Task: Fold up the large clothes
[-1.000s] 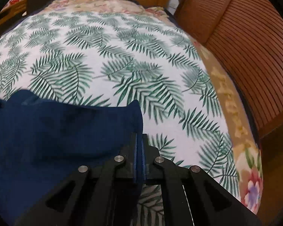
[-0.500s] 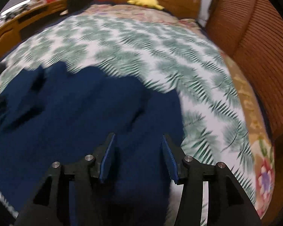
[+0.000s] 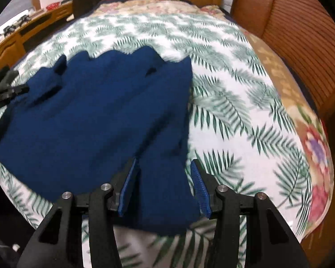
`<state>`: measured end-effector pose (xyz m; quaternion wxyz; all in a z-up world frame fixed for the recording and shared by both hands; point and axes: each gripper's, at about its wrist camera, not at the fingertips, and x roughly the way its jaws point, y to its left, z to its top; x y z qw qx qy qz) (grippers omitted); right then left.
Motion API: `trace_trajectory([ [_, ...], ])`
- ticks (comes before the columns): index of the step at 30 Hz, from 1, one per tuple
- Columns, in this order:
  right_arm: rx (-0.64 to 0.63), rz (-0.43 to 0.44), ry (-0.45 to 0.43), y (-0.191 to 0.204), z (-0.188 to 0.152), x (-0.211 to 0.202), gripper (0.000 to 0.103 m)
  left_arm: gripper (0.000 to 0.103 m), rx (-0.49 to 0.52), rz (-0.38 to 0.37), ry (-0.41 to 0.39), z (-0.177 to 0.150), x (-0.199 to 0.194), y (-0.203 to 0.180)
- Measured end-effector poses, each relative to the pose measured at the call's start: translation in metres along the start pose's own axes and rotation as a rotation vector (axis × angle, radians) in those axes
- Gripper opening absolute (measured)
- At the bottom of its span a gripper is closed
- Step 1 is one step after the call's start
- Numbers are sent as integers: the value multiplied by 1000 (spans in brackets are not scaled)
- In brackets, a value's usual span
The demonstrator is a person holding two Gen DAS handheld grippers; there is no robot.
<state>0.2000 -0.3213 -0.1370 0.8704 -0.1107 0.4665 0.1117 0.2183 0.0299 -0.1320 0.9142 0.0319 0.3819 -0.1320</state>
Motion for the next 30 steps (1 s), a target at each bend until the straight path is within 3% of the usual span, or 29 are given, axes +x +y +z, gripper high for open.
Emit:
trace_trajectory([
  [3, -13, 36, -5, -4, -10, -4, 5, 15, 2, 13, 5, -1, 2, -1],
  [10, -28, -3, -48, -1, -16, -13, 4, 15, 16, 45, -2, -4, -3, -6],
  [16, -35, -50, -114, 10, -5, -21, 17, 15, 32, 79, -26, -10, -24, -16],
  [18, -46, -48, -148, 18, 1, -23, 40, 15, 21, 73, -37, -15, -38, -22],
  [20, -57, -32, -186, 28, 7, -24, 53, 15, 16, 68, -43, -20, -48, -28],
  [26, -148, 90, -202, 68, 25, -4, 54, 15, 13, 74, -25, -42, -72, -46],
  [30, -181, 144, -180, 89, 29, 22, 54, 21, -30, 93, -5, -59, -85, -45],
])
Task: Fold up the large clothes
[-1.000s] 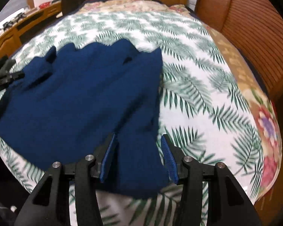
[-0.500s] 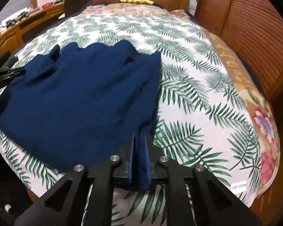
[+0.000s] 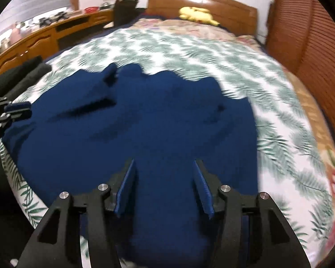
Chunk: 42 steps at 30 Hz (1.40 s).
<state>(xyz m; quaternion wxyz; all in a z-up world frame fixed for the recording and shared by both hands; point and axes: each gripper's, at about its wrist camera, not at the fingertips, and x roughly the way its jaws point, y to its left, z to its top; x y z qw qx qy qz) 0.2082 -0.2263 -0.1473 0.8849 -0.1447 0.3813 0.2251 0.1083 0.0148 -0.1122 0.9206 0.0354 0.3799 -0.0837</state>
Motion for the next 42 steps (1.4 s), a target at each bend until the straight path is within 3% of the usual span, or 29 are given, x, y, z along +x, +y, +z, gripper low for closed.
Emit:
trace_trajectory([
  [7, 30, 34, -39, 0, -24, 26, 54, 30, -80, 53, 30, -25, -25, 25],
  [11, -2, 7, -36, 6, -21, 24, 54, 34, -124, 75, 54, -41, -32, 35],
  [19, 4, 19, -37, 4, -23, 22, 54, 40, -179, 122, 120, -58, -23, 46],
  [23, -3, 11, -36, 4, -24, 21, 54, 51, -209, 149, 137, -66, -15, 52],
  [31, -11, -1, -35, 6, -23, 17, 54, 53, -212, 171, 150, -73, -17, 50],
  [39, 16, 70, -98, 7, -23, -8, 56, 52, -229, 188, 156, -82, -23, 42],
  [42, 0, 88, -98, 12, -27, -8, 57, 44, -223, 165, 132, -85, -25, 36],
])
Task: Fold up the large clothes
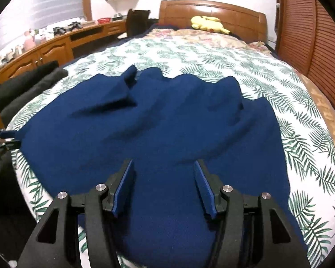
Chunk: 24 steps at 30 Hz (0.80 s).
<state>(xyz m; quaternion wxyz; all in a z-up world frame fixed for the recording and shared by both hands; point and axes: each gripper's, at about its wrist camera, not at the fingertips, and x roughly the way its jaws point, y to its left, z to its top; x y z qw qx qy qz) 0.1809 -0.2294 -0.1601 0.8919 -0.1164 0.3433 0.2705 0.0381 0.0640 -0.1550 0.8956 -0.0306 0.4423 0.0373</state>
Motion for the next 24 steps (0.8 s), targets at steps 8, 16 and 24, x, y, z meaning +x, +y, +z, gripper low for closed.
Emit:
trace_trajectory([
  [8, -16, 27, 9, 0, -9, 0, 58, 37, -103, -64, -21, 4, -4, 7],
  [16, -54, -2, 11, 6, -8, -1, 59, 16, -86, -69, -35, 14, -10, 1],
  [24, -38, 8, 21, 0, -5, -1, 59, 9, 34, -103, -197, 74, -57, -48],
])
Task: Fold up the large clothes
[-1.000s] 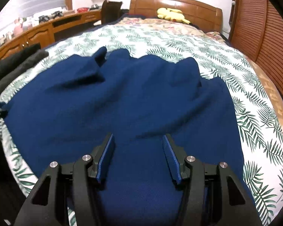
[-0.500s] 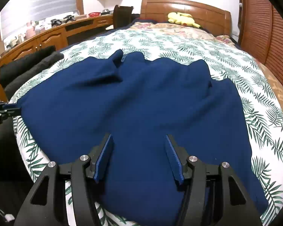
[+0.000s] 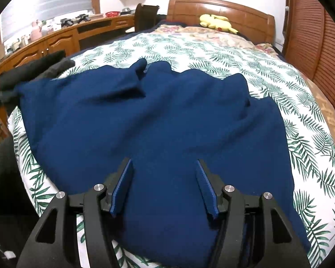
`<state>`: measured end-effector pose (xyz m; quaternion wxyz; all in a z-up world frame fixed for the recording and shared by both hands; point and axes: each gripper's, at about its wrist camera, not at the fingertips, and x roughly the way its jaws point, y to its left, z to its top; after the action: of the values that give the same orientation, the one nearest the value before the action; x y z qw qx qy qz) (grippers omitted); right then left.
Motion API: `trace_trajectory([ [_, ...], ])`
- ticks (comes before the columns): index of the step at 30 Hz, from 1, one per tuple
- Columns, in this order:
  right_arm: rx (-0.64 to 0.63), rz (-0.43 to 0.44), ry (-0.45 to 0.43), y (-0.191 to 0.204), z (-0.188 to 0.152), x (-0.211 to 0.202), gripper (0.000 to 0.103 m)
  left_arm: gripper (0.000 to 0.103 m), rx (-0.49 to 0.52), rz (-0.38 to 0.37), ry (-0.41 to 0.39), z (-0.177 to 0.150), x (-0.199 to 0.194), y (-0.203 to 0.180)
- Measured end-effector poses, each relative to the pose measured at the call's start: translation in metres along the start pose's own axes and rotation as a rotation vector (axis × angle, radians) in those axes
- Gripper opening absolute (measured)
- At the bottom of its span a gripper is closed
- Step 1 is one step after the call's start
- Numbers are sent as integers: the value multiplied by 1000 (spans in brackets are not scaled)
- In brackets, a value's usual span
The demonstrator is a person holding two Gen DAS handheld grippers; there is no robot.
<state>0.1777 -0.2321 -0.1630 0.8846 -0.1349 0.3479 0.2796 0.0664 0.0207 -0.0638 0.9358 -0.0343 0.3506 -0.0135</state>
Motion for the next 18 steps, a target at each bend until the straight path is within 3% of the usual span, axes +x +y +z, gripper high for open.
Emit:
trace_trajectory([
  [8, 83, -60, -38, -50, -16, -33, 59, 7, 195, -109, -79, 67, 6, -101],
  [18, 260, -189, -100, -140, -47, -85, 59, 6, 377, -291, -67, 104, 34, -241],
])
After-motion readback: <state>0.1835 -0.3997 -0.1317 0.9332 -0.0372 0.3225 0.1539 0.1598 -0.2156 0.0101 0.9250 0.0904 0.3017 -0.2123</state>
